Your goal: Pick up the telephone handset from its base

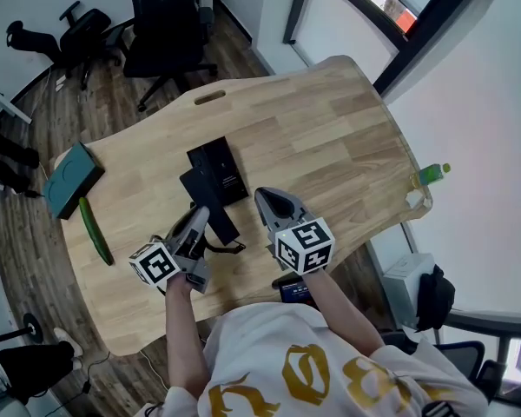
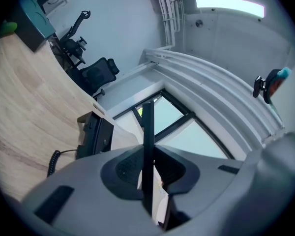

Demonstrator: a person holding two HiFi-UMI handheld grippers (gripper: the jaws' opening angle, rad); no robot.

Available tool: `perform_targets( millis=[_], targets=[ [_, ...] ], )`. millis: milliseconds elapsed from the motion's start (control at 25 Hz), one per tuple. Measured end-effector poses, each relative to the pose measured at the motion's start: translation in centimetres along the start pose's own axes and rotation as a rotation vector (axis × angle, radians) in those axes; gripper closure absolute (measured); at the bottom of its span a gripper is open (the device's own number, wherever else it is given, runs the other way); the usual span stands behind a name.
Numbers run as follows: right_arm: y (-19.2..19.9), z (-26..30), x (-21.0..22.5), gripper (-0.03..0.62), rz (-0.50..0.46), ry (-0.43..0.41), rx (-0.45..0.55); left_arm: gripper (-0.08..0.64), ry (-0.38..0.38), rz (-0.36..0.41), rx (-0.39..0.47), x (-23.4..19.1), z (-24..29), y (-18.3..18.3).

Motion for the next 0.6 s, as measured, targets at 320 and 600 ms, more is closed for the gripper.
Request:
perform_targets(
  millis=[320,600],
  targets=[
    [-1.9,-1.2,-0.9,0.588,0.075,0.008,0.072,0.488,0.116,0.001,-0.025,3.1,-0.6,0.2],
    [-2.4,-1.7,-1.4,0.588,0.010,-0.019,0.066,0.488,0.150,0.009,-0.048,4.6,-1.6,0.9]
  ],
)
Point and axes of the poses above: the fingertips, and each gripper's own axes: z forward along the fingers, x to its right, y out of its underside, the point moved 5 cm from there along -z, backward along the fingers, and after that the axes turned 12 degrees about x, right-handed, at the moved point
